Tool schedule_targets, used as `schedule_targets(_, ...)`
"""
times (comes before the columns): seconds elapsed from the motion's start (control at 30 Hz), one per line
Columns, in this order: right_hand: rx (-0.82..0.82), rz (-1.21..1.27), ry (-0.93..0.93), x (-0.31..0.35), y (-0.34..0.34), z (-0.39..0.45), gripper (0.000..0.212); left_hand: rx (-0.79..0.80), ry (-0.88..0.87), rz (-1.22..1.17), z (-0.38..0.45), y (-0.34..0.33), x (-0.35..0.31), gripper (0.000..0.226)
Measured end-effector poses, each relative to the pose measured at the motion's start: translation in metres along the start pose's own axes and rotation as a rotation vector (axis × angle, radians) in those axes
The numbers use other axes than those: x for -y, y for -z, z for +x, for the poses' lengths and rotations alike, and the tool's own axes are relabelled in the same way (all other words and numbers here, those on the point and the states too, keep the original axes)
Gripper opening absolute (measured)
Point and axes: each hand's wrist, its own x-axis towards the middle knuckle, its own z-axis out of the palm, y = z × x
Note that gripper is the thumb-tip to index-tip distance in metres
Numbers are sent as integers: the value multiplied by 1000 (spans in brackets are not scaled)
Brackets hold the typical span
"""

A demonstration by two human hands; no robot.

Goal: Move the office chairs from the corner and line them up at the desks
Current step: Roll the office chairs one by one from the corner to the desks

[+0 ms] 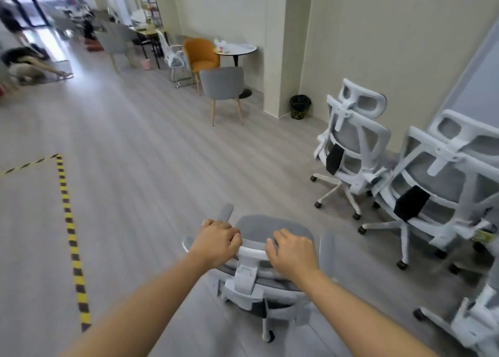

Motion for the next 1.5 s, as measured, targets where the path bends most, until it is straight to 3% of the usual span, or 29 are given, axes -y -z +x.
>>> schedule_targets(0.57,95,238,507,280,-39,-5,35,-97,535,38,-275,50,162,52)
schedule_targets(0.77,93,246,595,411,-55,-16,34,-140,633,89,-373,71,242,45)
schedule_targets(1.1,174,266,692,634,-84,-28,41,-169,760,128,-525,106,393,55)
schedule_targets(1.5,195,357,853,883,-133,14,43,-321,925,233,-646,131,588,46)
